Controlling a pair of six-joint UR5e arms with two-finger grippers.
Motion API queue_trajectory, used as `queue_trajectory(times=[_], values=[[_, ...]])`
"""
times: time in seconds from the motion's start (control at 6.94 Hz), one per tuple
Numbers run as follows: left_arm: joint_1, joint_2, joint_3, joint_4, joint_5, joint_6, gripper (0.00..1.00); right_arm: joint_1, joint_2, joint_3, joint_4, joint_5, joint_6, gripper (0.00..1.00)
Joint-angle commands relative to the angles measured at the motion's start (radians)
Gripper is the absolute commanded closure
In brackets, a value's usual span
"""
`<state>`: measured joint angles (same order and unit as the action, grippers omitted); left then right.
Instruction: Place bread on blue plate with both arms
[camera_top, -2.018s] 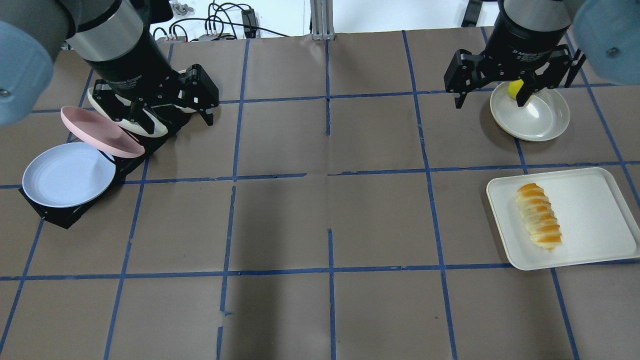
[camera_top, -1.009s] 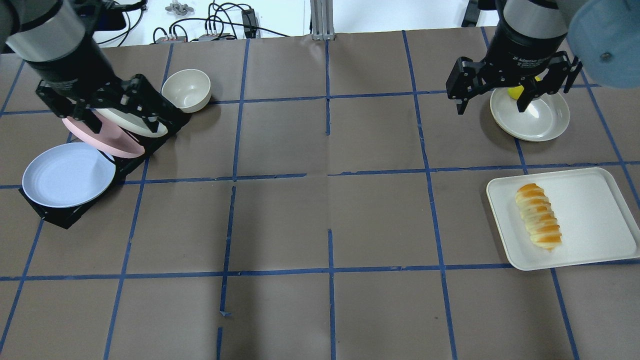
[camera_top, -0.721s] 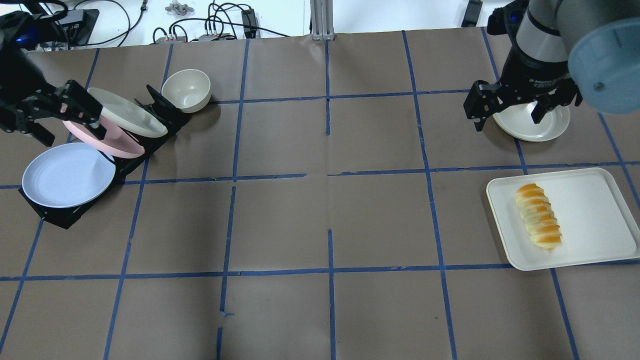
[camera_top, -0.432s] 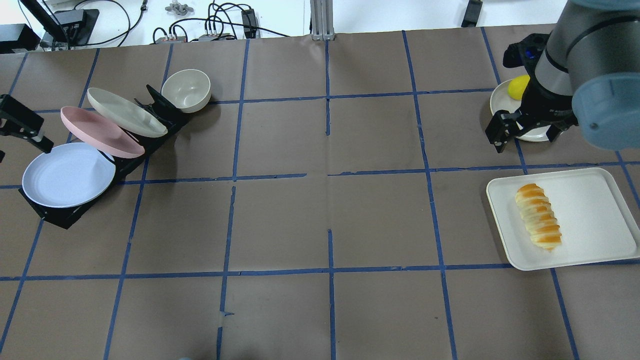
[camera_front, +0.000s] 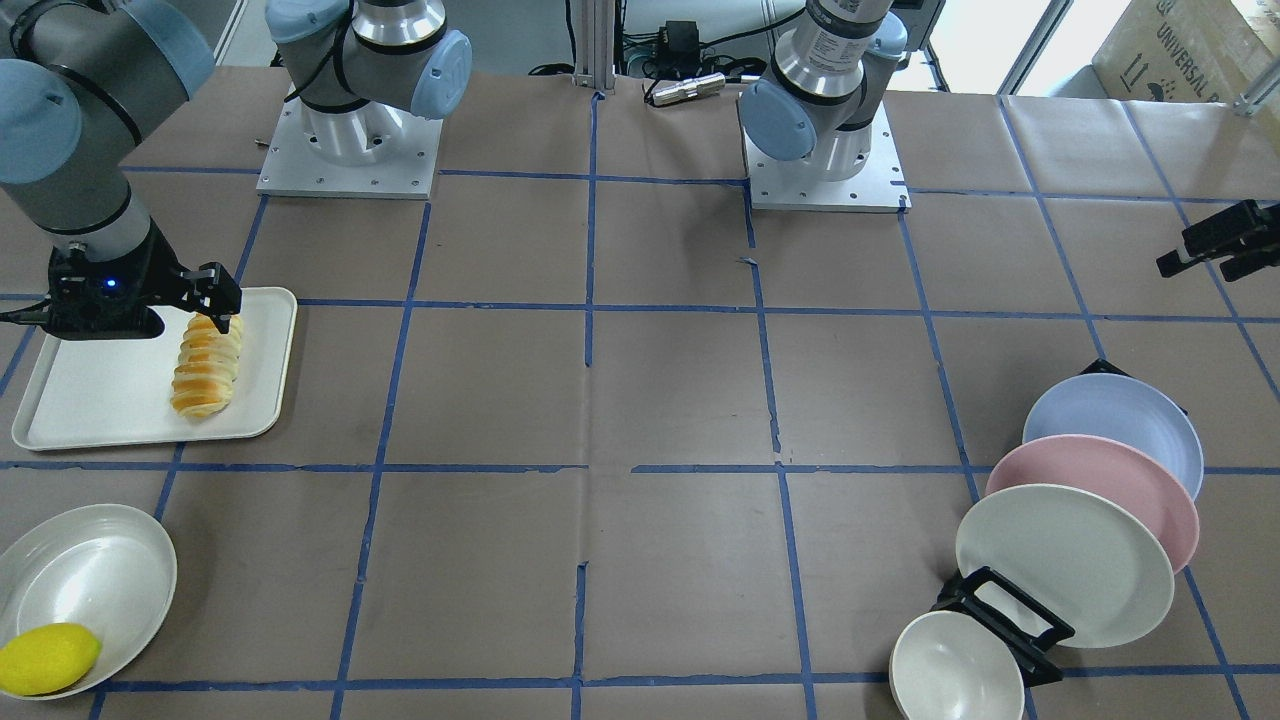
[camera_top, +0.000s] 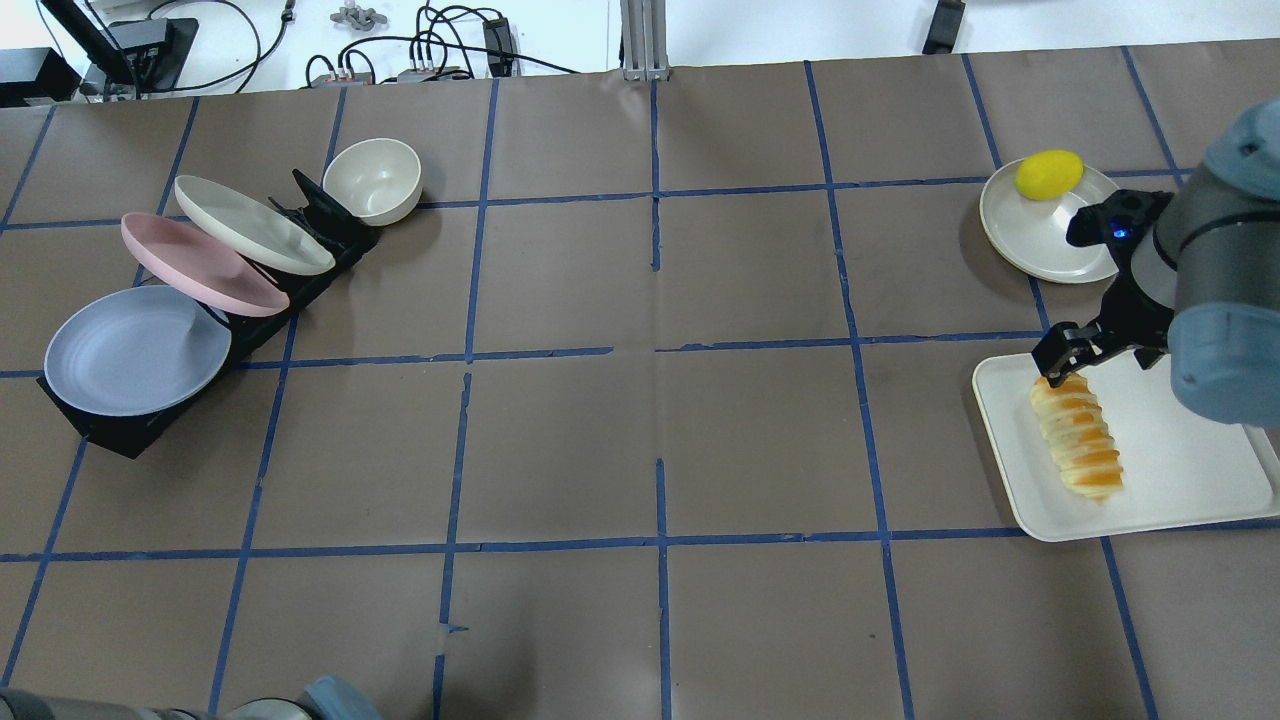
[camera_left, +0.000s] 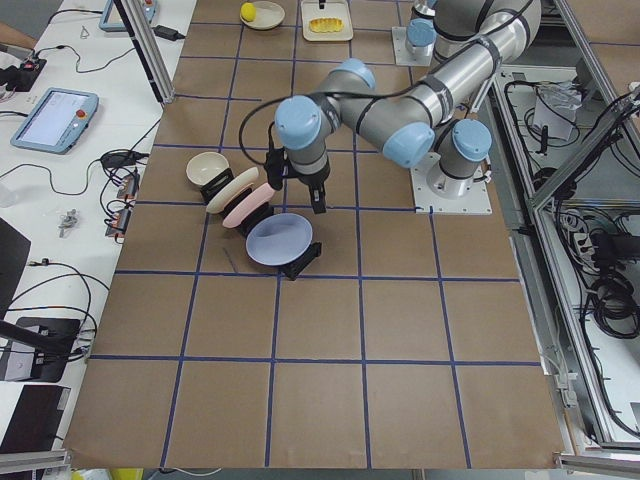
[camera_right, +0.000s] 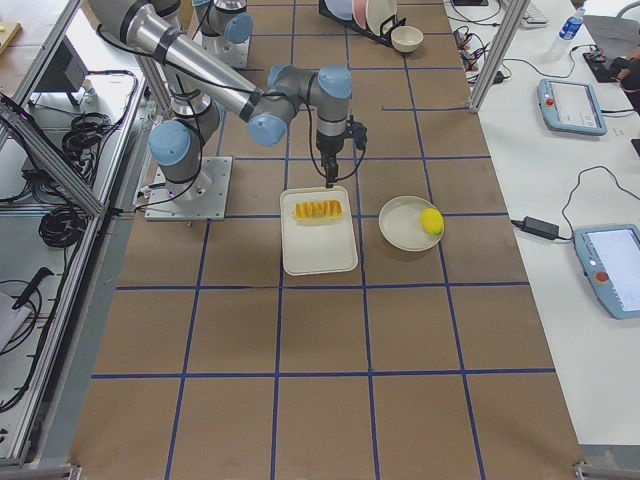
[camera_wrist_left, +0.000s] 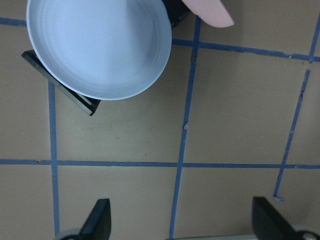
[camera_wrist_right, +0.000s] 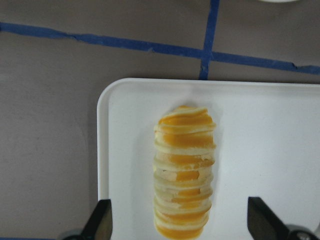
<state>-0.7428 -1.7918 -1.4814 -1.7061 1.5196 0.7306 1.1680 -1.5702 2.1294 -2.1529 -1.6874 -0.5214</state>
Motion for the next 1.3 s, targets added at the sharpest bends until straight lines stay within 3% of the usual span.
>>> queue_trajectory(times=[0.0,0.29,0.43,0.72,0.86,1.15], values=[[0.036,-0.258,0.187,0.036,-0.001,0.047,0.0,-0.044,0.06,0.053,-0.123,0.022,-0.05,0.08],[-0.005,-0.441,0.32,0.036,-0.004,0.056,0.01,-0.094,0.117,0.082,-0.221,0.076,-0.092,0.09],[-0.048,-0.467,0.354,0.048,-0.006,0.052,0.02,-0.117,0.163,0.083,-0.26,0.081,-0.118,0.09],[-0.081,-0.532,0.378,0.06,-0.123,0.046,0.02,-0.128,0.185,0.092,-0.283,0.126,-0.131,0.11],[-0.081,-0.556,0.379,0.062,-0.115,0.05,0.02,-0.128,0.185,0.105,-0.283,0.147,-0.131,0.12],[-0.081,-0.577,0.379,0.06,-0.058,0.049,0.13,-0.128,0.174,0.115,-0.269,0.164,-0.134,0.12]])
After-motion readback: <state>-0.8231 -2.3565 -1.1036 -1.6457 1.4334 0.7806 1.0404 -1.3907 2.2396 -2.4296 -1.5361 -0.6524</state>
